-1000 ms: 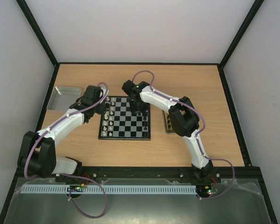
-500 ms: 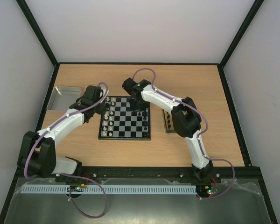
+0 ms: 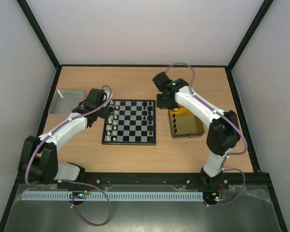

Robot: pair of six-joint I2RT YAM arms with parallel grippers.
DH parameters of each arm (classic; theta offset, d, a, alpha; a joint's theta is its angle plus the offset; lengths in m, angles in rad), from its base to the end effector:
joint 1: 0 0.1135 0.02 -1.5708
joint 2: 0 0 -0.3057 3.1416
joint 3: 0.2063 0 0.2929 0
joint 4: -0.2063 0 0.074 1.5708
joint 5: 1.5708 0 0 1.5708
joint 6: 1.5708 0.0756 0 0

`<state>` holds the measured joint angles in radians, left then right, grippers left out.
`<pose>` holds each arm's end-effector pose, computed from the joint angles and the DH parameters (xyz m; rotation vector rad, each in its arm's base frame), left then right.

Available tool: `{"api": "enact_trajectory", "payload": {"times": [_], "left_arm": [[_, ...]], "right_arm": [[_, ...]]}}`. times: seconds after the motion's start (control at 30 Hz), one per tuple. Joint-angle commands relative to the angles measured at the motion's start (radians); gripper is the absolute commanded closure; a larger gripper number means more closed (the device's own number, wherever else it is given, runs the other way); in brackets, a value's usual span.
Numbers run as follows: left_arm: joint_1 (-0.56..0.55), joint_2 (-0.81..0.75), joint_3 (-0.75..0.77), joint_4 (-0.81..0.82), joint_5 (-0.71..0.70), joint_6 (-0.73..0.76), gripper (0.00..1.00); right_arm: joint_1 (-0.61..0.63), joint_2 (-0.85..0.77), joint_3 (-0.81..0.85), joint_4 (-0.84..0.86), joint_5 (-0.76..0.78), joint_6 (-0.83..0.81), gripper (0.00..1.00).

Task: Set up the chess pieces on the board
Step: Pick up the chess piece from the storage box.

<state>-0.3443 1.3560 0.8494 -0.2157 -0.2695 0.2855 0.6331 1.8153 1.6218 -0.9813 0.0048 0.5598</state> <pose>0.3314 -0.0974 0.2284 0.5716 2.2040 0.2778 0.3586 0.2627 0.2758 -0.1010 2.7931 0.3094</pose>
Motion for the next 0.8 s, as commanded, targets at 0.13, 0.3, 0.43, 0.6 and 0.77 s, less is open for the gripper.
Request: {"api": "enact_trajectory", "payload": {"times": [0.13,0.3,0.43,0.6,0.77], "left_arm": [[-0.014,0.006,0.000,-0.004,0.004,0.003,0.01],[-0.016,0.000,-0.004,-0.003,0.001,0.003,0.01],[-0.016,0.000,-0.010,0.001,-0.009,0.007,0.01],[-0.016,0.001,-0.012,0.005,-0.011,0.009,0.01],[-0.016,0.009,-0.008,0.005,-0.010,0.009,0.01]], "right_arm": [[-0.169,-0.036,-0.223,0.078,0.034,0.012,0.75],[-0.174,0.034,-0.184,0.109,0.036,0.010,0.74],[-0.178,0.093,-0.162,0.127,0.040,0.015,0.73],[-0.197,0.109,-0.173,0.155,0.037,0.024,0.74],[-0.222,0.086,-0.198,0.173,0.025,0.031,0.74]]}}
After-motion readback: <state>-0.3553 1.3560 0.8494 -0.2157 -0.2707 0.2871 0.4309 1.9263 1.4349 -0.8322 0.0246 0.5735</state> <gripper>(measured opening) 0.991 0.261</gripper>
